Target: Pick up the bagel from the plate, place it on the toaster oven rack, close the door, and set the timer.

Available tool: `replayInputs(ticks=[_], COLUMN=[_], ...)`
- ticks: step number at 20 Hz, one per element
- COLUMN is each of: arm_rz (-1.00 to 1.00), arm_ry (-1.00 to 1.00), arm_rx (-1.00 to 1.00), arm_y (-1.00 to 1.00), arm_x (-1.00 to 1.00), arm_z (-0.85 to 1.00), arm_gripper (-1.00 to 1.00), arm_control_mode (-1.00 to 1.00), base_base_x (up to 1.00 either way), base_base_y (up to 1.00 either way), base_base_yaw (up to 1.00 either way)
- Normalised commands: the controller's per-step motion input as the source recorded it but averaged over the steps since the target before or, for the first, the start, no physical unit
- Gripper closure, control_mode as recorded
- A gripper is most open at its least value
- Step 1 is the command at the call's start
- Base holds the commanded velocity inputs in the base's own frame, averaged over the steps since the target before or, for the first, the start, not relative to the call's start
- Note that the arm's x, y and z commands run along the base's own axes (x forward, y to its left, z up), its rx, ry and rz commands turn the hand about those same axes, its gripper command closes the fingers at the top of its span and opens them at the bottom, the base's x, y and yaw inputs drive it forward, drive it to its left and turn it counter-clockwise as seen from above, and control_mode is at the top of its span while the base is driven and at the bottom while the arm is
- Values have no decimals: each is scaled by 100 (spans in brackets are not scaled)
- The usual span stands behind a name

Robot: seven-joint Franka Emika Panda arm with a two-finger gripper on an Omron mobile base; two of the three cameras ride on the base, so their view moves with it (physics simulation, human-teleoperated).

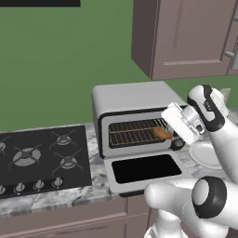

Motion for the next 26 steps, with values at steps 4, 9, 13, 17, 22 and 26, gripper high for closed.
replayInputs(ticks=[4, 9, 13, 17, 22, 26], arm_rz=[-2, -3, -7, -11, -12, -11], arm_ry=[-3, -9, -13, -9, 0, 0], arm_rx=[0, 0, 0, 0, 0, 0], arm_y=[26, 21, 26, 21, 6, 4], arm_x=[38, 6, 7, 19, 34, 47], arm_z=[-2, -11, -14, -18, -18, -16], arm_gripper=[100, 100, 100, 100, 100, 100], arm_control_mode=[-100, -100, -100, -100, -100, -100], base_base_x=[0, 0, 0, 0, 0, 0], base_base_y=[0, 0, 0, 0, 0, 0], base_base_yaw=[0, 0, 0, 0, 0, 0])
